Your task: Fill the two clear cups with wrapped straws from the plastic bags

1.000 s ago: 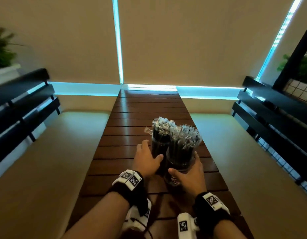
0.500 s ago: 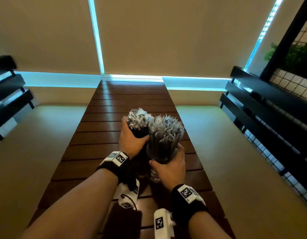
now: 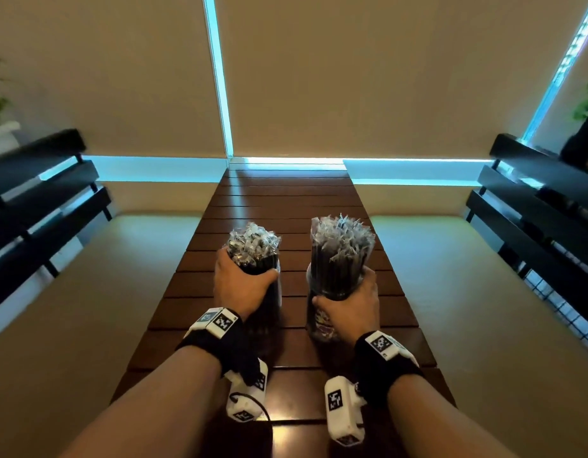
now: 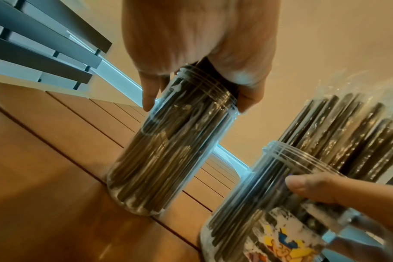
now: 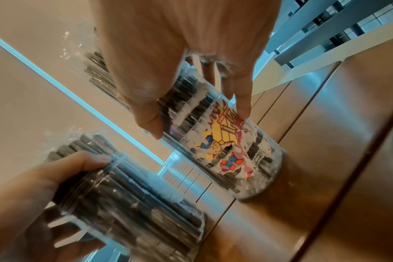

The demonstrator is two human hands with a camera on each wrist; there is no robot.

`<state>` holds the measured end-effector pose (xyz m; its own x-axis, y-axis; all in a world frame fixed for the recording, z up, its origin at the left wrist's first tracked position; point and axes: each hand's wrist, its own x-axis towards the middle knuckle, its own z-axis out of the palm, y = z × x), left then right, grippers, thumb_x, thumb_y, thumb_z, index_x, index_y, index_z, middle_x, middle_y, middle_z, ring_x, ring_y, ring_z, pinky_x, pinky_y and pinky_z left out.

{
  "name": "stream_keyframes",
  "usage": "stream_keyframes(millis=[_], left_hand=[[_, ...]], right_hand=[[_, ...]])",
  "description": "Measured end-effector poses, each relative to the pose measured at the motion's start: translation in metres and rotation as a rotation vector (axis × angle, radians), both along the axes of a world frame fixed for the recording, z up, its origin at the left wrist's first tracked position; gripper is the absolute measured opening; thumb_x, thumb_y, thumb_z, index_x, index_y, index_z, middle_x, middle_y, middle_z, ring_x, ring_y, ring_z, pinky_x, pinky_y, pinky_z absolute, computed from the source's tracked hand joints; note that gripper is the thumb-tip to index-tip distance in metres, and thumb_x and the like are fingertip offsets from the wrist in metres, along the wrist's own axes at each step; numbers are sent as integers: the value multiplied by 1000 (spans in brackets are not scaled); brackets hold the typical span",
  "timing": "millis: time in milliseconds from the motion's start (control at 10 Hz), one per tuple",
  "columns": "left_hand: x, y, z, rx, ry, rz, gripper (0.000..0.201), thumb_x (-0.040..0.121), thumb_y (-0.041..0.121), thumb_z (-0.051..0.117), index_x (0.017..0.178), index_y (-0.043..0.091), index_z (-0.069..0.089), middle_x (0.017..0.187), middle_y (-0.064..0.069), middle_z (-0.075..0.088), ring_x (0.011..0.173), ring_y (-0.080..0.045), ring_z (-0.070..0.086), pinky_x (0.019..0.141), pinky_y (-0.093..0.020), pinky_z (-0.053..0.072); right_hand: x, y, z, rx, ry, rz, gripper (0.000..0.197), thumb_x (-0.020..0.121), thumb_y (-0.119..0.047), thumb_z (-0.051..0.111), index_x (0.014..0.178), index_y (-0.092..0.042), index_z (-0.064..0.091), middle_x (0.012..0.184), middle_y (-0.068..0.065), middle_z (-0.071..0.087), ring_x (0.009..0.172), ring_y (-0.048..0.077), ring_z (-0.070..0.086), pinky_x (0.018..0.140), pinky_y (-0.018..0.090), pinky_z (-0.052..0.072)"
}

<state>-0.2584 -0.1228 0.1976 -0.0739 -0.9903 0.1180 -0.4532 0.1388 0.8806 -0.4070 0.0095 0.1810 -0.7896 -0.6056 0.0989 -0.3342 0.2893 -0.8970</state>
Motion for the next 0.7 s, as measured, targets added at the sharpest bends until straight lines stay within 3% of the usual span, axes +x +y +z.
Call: stream_keyframes(millis=[200, 400, 600, 700], left_hand=[[-6, -45, -3, -31, -3, -43, 94, 62, 41, 88, 138, 19, 38, 138, -7, 52, 125, -31, 53, 103, -43, 47], [-20, -79, -3, -34, -2, -71, 97, 62, 43, 86, 141, 20, 35, 140, -8, 50, 126, -32, 52, 106, -48, 46], [-25, -94, -2, -16, -12, -100, 96, 67, 45, 85, 142, 19, 32, 141, -9, 48, 128, -33, 51, 105, -46, 46], [-21, -93, 0, 19, -5, -140, 116, 65, 48, 88, 153, 18, 18, 151, -12, 39, 138, -33, 41, 112, -44, 39]], right_hand=[[-12, -58, -4, 9, 25, -15, 93, 60, -26, 92, 135, -20, 37, 134, 7, 49, 121, 28, 53, 99, 34, 43], [-21, -109, -5, 38, 33, -13, 96, 61, -28, 91, 138, -20, 34, 135, 9, 49, 123, 29, 52, 101, 33, 41], [-24, -132, -6, 48, 33, 22, 94, 63, -28, 91, 137, -22, 32, 136, 8, 49, 123, 28, 52, 96, 30, 40], [-19, -128, -4, 72, 1, 41, 109, 61, -33, 93, 146, -21, 25, 143, 10, 43, 131, 30, 47, 103, 34, 40]])
